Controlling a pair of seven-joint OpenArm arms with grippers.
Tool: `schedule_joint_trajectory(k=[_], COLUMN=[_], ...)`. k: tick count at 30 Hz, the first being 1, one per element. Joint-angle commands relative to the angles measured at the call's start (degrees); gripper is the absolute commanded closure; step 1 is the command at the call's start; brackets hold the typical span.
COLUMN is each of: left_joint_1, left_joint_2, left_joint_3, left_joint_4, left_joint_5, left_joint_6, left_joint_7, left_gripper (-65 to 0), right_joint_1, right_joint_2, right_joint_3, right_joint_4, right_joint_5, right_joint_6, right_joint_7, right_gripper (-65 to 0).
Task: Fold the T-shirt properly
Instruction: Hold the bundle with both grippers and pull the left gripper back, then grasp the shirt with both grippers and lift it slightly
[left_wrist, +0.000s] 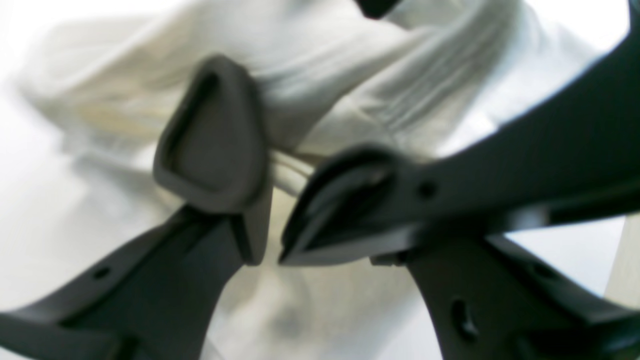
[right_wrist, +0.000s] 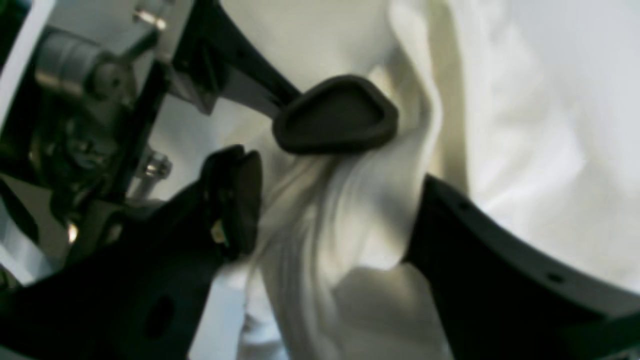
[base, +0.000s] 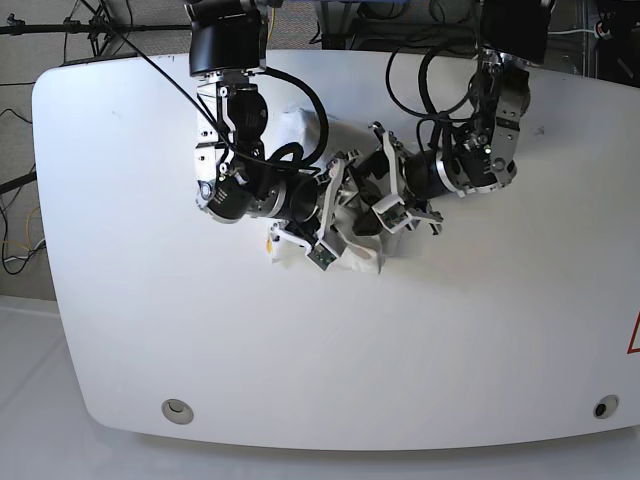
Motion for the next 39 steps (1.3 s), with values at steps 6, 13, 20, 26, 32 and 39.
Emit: schedule_joint_trajectory(k=[6, 13, 20, 26, 32, 39], left_joint_1=[-2.6, -2.3, 0.3, 2.0, 2.9, 3.7], left_joint_2=[-0.2, -0.2, -0.2, -0.2, -0.5, -0.7], left_joint_3=[-12.7, -20.3, -20.5, -20.6, -20.7, -21.4], left_joint_4=[4.9, 4.7, 4.9, 4.9, 4.9, 4.9], left_joint_5=[-2.2, -2.1, -2.1, -2.1, -2.1, -2.1], left_joint_6=[3.0, 3.0, 3.0, 3.0, 3.0, 3.0], left_joint_7=[-2.9, -2.9, -2.9, -2.9, -2.9, -3.1], left_gripper=[-26.6, -26.6, -26.6, -26.6, -26.6, -26.6], right_joint_1=[-0.6, -0.5, -0.4, 0.7, 1.0, 0.7], right_joint_2=[-0.6, -1.1, -2.5, -2.5, -2.5, -2.5], right_joint_3=[-0.2, -3.1, -6.3, -7.3, -7.8, -7.6], right_joint_4=[0.3, 0.3, 0.3, 0.3, 0.1, 0.3], right_joint_5=[-2.1, -2.1, -2.5, -2.2, -2.1, -2.2], right_joint_6=[1.3, 1.3, 1.3, 1.3, 1.3, 1.3], right_joint_7=[-6.3, -6.3, -6.3, -5.9, -4.5, -4.4], right_gripper=[-33.8, -33.8, -33.8, -33.8, -33.8, -33.8])
